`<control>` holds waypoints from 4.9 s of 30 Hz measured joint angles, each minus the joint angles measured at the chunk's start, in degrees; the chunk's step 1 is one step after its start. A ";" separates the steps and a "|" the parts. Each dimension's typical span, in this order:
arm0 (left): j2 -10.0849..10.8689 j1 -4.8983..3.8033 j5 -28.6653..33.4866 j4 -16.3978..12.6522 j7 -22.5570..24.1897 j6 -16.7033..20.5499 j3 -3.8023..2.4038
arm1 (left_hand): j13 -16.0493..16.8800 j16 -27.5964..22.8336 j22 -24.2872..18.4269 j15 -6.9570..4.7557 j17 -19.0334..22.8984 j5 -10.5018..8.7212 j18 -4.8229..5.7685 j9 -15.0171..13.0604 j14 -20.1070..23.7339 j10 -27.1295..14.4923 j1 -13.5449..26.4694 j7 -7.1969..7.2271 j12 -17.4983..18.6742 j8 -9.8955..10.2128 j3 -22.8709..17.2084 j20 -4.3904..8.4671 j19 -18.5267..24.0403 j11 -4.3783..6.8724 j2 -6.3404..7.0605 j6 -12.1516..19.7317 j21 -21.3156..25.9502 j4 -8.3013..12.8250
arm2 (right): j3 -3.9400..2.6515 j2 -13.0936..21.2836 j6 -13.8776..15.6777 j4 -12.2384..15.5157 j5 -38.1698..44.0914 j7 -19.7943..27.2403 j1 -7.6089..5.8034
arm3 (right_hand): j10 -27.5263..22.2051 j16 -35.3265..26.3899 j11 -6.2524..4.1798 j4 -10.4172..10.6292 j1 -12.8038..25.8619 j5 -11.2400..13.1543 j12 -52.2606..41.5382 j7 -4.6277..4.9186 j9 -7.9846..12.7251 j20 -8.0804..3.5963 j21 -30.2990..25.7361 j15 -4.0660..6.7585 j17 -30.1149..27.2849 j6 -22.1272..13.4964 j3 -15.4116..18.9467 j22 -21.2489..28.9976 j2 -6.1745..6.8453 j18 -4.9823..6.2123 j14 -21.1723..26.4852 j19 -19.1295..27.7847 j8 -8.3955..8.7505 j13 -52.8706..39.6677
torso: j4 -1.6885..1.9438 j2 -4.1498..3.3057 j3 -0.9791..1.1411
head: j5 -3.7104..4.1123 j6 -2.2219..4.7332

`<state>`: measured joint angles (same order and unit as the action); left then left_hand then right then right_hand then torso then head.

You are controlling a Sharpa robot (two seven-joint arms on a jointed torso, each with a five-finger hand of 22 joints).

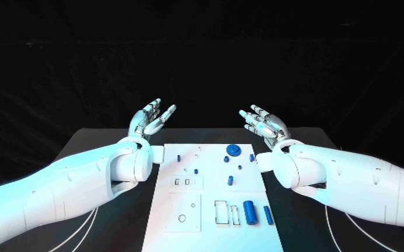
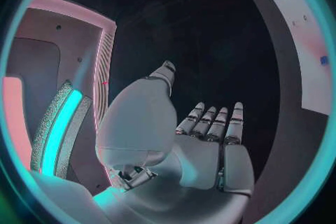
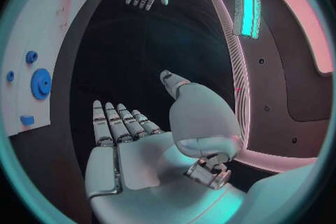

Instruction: Assemble the parts on the task board

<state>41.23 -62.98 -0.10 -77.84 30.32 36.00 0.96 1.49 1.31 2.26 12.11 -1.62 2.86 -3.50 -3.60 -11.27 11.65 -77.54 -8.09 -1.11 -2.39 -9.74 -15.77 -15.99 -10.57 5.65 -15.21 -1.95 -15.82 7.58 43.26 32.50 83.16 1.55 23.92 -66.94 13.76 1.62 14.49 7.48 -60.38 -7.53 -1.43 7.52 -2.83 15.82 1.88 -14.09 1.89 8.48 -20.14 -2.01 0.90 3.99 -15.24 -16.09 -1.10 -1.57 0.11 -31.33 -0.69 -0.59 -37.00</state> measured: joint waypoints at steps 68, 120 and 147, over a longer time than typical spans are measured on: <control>12.82 -4.63 -9.79 -18.45 -4.44 -11.71 -2.15 | 2.47 17.47 10.43 -5.95 -17.62 0.26 -6.20 -6.04 -50.78 48.68 -10.12 -4.70 -3.65 -11.01 -5.62 3.59 -36.35 1.05 1.96 -34.99 -23.80 1.36 | 1.66 -0.41 -20.82 -2.69 87.38 -30.78 -9.04 | 53.58 72.21 -9.68 -2.88 -13.75 -1.32 -2.43 0.87 -14.16 -9.90 75.64 14.00 64.33 47.59 -8.88 -69.22 13.82 0.58 -68.70 -64.90 -10.64 -6.54 | 2.92 -10.16 -2.11 | 3.62 1.44; 13.14 -5.79 -9.69 -19.10 -5.23 -12.27 -2.22 | 2.44 17.47 10.76 -5.73 -18.11 0.26 -6.21 -6.05 -50.13 48.89 -10.03 -4.69 -3.37 -10.80 -6.09 3.59 -36.34 0.84 2.04 -34.98 -24.17 1.52 | 1.91 -3.07 -22.51 -4.27 89.09 -32.95 -7.70 | 58.77 76.39 -11.08 -3.06 -16.70 -0.42 -3.54 -0.43 -18.23 -10.60 80.77 14.53 67.42 51.58 -13.34 -72.89 10.84 -0.94 -68.79 -67.23 -13.67 -7.97 | 3.23 -10.82 -2.38 | 3.54 0.69; 12.94 -5.87 -9.66 -18.86 -5.53 -12.31 -2.22 | 2.44 17.46 11.06 -5.74 -18.47 0.26 -6.20 -6.09 -50.14 48.88 -10.03 -4.69 -3.37 -10.80 -6.57 3.59 -36.33 0.84 2.03 -34.98 -24.62 1.67 | 1.75 -12.02 -9.40 -10.38 89.06 -34.29 -8.18 | 59.33 76.47 -11.33 -4.11 -16.61 -0.68 -3.60 -0.48 -19.67 -10.80 80.77 14.94 67.14 51.99 -14.33 -72.92 9.43 -0.94 -68.79 -67.42 -14.51 -8.63 | 3.42 -10.94 -2.49 | 3.39 1.61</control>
<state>54.18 -68.85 -9.77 -96.70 24.80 23.69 -1.26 3.93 18.77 13.32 6.37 -20.09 3.11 -9.70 -9.69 -61.40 60.53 -87.57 -12.78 -4.48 -13.20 -16.31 -12.18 -52.32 -9.73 7.69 -50.19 -26.57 -14.15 9.33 31.24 23.10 72.78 90.60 -10.37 -75.12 73.09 78.09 3.17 3.38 -76.99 -8.22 -5.03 7.04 -22.50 5.02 82.65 0.85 69.03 60.47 -34.48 -74.94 10.33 3.05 -84.03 -83.51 -15.61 -10.20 3.53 -42.27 -3.19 2.80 -35.39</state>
